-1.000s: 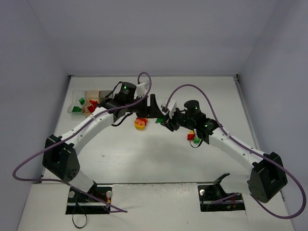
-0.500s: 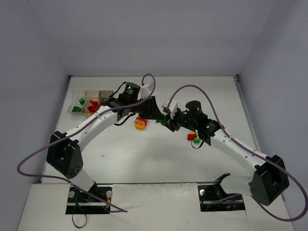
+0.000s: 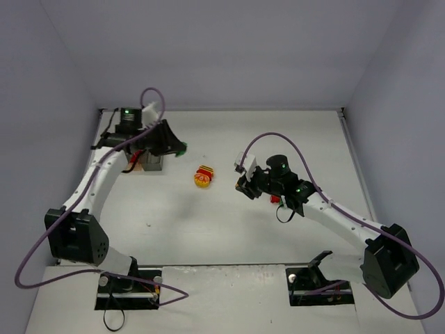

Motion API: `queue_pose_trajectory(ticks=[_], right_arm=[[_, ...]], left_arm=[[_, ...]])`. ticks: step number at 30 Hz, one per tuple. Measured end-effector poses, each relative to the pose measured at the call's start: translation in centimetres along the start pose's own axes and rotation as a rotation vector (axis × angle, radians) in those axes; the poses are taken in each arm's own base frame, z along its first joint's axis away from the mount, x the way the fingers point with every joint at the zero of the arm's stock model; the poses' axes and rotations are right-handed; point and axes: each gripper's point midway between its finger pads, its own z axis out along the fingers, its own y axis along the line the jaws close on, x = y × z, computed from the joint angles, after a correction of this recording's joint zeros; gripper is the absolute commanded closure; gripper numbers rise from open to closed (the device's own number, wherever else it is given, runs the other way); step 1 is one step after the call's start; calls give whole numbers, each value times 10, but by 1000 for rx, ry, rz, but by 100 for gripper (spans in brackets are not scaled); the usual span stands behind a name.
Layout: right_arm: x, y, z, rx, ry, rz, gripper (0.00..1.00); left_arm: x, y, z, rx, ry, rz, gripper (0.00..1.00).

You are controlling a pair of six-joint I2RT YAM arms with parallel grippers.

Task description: Sort the legos into containers by color

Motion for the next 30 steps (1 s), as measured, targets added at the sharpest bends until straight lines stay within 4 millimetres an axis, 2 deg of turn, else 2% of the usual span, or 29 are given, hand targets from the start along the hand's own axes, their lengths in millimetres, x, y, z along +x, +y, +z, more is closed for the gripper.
queue_pose_trajectory(ticks=[5,8,11,13,16,17,19,23,26,29,30], right_arm=[[1,0,0,1,4,1,92],[1,0,0,-1,3,2,92],[1,1,0,-6,2,6,92],[0,3,0,-12,-1,8,92],[0,4,0,-21,-4,10,92],[-1,5,0,-24,-5,10,92],[-1,5,0,-27,-6,12,92],[-1,6,0,-29,-8,13,92],[-1,6,0,-30,-8,13,92],[-1,6,0,-29,-8,15,92],[-1,6,0,-29,-8,16,92]], left_arm=[[-53,102,-65,-400,-205,-50,100],[-69,158,-99,-636,-278,-71,100],[-85,210,-125,-834,-302,-96,100],[-97,241,-132,-914,-303,-112,100],[-107,286,-134,-987,-286,-148,88],[-109,301,-134,-1006,-274,-161,88],[-113,323,-130,-1029,-252,-181,86],[-118,349,-111,-1032,-216,-192,73],[-110,359,-98,-1025,-178,-201,69],[-108,360,-92,-1008,-163,-198,67],[-109,359,-92,-1004,-165,-197,62]])
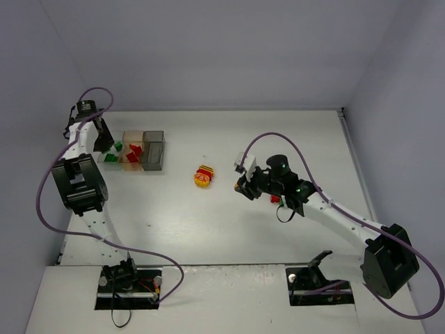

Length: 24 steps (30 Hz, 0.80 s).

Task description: Sort the legos into containers by color

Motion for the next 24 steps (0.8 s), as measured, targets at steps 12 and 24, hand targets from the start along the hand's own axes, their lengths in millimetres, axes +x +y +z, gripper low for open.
queue_pose_trajectory(ticks=[12,24], right_arm=[[-1,1,0,-3,-3,3,91],[-46,-6,-9,-10,-105,-86,88]], left_arm=[[14,-14,-13,83,20,-37,40],[85,-212,-226,867,9,88,34]])
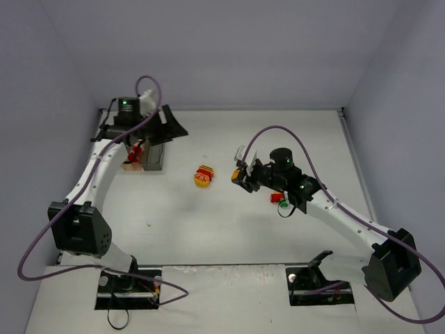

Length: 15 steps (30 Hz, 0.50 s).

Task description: Sort the legos into containers by color

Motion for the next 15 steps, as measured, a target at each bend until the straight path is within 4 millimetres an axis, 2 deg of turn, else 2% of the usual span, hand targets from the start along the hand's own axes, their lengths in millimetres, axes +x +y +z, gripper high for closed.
queue_pose_trajectory(ticks=[2,5,9,15], right_arm=[[-4,-1,0,0,-7,-13,88],[-6,-2,0,-1,-11,-25,88],[-5,-1,-1,-6,-1,-25,88],[-3,0,-3,-14,18,-26,88]], left_arm=[[32,-62,4,159,84,61,34],[79,-114,5,296,213,111,35],[120,-140,5,353,310,144,34],[154,-163,6,396,389,192,34]])
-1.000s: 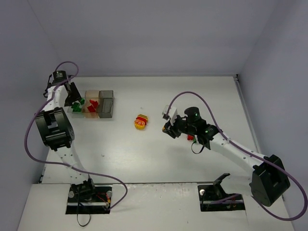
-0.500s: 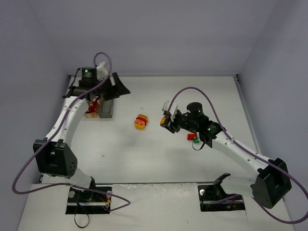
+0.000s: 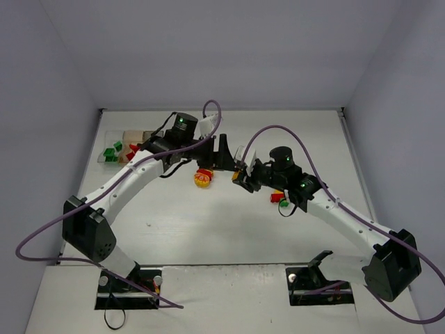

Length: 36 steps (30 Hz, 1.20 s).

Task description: Sort the legos into containers by color

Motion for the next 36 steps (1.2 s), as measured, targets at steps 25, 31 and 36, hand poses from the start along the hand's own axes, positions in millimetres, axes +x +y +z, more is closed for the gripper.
queue_pose_trajectory(ticks=[25,31,36], right_arm=[[5,0,-5,12,31,5,87],[6,-3,-6,23,34,7,76],[5,-3,-6,27,33,18,9]], left_arm=[[23,3,50,-3,87,-24,61],[23,1,53,16,91,-40,99],[21,3,54,4,84,-40,100]])
